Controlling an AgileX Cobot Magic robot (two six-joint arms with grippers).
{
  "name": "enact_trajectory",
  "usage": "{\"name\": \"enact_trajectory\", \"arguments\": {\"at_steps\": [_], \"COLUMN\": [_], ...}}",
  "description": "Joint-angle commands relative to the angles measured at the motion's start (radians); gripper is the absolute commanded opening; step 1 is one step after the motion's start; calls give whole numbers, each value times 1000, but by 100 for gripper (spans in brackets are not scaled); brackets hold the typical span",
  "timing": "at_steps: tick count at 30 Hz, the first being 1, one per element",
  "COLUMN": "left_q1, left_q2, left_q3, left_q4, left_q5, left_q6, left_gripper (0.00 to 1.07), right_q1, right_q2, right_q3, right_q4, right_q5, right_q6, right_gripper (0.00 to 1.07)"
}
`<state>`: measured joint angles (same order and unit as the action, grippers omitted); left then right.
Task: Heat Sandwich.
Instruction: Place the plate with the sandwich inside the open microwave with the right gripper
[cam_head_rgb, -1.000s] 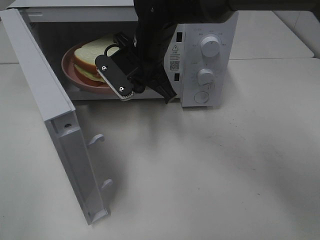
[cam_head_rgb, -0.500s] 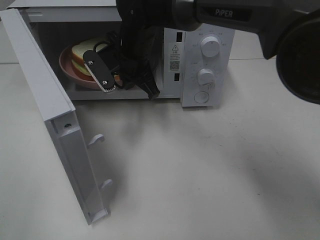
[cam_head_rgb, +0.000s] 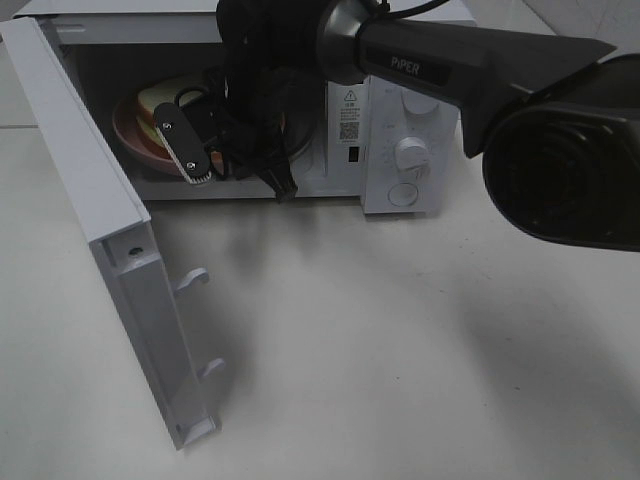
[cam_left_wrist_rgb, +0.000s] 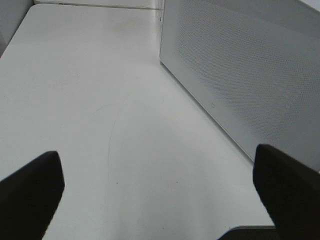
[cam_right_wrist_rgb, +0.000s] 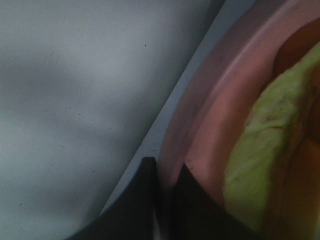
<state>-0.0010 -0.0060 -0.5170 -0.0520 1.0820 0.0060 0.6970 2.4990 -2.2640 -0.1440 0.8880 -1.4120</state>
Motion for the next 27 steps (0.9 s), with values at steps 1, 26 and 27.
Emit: {"name": "enact_trajectory", "arguments": {"at_steps": [1,26,27], "left_q1": [-6,-6,-6], "left_q2": [-17,-17,-17], "left_q3": [2,2,2], "left_q4": [0,0,0], "left_q5": [-14,-14,-14], "left_q6": [0,0,0], "left_gripper": [97,97,97], "right_q1": [-5,-22,-22], "right_q2": [11,86,86], "right_q3": [-35,-112,-112], "right_q4": [13,-5,-5], "right_q5": [-27,-78,-78], "right_q6": [29,151,151], "right_gripper": [1,4,5]}}
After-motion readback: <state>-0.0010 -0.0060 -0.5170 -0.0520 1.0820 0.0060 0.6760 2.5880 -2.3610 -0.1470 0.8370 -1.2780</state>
